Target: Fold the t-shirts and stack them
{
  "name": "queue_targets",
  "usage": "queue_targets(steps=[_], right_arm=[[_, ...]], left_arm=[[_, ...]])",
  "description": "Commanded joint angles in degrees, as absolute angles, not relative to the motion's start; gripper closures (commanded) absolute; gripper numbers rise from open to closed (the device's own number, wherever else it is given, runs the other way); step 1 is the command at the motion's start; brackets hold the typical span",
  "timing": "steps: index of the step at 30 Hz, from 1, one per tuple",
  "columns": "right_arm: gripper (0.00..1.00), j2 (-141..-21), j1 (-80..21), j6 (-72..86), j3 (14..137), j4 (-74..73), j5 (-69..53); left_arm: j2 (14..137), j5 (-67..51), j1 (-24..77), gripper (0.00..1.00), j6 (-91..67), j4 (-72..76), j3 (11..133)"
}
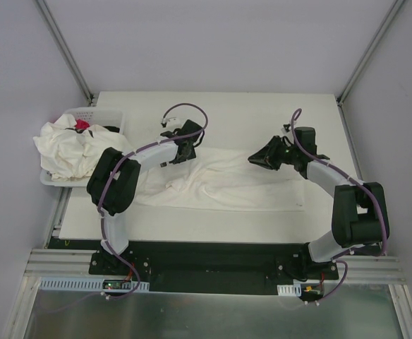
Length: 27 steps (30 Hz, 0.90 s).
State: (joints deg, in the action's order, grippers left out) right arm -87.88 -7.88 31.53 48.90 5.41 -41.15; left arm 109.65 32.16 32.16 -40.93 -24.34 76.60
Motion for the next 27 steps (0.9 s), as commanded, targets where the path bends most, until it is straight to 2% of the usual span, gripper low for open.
queue_targets(steps=[1, 14, 27], right_arm=[[0.80, -87.10, -7.12, 31.64, 48.87, 7.47, -40.87], [0.79, -87.54, -6.24, 31.73, 48.69, 7.65, -41.04], [0.79, -88.42, -5.98, 34.36, 48.96, 9.67, -40.78]], left_arm=[[108.98, 37.00, 30.94, 0.16, -49.65, -28.38, 77.17], [111.00, 30.50, 23.12, 0.18, -59.85, -29.97, 75.14], [119.26, 24.00, 21.36, 0.18, -59.59, -29.88, 80.94]])
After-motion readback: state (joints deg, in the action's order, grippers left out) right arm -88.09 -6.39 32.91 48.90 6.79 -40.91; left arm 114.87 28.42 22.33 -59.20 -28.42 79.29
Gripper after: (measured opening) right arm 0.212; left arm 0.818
